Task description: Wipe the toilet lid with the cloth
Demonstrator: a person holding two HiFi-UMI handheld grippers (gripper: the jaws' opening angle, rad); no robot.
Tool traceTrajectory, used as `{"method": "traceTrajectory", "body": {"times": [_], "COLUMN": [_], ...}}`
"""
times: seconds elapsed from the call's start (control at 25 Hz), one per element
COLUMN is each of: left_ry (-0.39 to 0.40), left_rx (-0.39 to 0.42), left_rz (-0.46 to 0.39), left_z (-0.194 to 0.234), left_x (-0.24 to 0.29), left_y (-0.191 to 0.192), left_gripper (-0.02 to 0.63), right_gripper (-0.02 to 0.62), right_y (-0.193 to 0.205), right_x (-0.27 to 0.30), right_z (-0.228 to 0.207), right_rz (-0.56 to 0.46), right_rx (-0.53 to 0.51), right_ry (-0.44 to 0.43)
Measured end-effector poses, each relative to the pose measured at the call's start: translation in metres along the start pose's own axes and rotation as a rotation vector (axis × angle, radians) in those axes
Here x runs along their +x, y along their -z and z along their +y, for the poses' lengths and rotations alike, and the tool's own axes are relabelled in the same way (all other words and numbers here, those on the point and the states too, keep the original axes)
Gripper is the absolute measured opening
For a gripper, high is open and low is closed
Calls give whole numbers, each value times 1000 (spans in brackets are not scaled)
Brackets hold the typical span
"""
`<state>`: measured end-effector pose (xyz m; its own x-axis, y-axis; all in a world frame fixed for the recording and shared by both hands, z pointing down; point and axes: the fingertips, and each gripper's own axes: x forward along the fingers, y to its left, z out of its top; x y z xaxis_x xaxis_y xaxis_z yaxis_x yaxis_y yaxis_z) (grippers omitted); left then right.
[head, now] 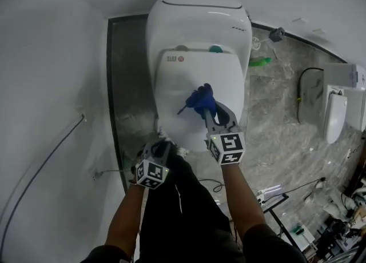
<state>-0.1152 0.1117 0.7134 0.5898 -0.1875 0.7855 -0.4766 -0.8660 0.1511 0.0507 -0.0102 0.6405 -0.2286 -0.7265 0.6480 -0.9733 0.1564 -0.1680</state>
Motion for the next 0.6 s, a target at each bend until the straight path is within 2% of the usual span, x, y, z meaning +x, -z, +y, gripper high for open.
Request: {"method": "traceTrajectory", "body": {"times": [0.08,0.16,0.32,0.4,0.6], "left_ry": [-53,-105,-203,-245,-280], "left_rx": [-207,-368,-549,-604,-604], "left_rz": [-84,-156,-259,-284,-278], "left_z": [33,72,148,178,223], "left_x": [-13,-20,-20,-19,-1], "left_y": [-18,-38,-83,-101,-123], "left_gripper": [38,13,11,11,11], "right_gripper": [67,67,68,68,68], "right_y": [-13,-25,-48,-52,-45], "right_x": [18,37,78,99,155], "right_z": [7,12,26,32,44], "right_rz": [5,7,28,75,239], "right_rx": [-25,-54,-126,-156,-247], "right_ry": [-12,-15,-9,-2,21]}}
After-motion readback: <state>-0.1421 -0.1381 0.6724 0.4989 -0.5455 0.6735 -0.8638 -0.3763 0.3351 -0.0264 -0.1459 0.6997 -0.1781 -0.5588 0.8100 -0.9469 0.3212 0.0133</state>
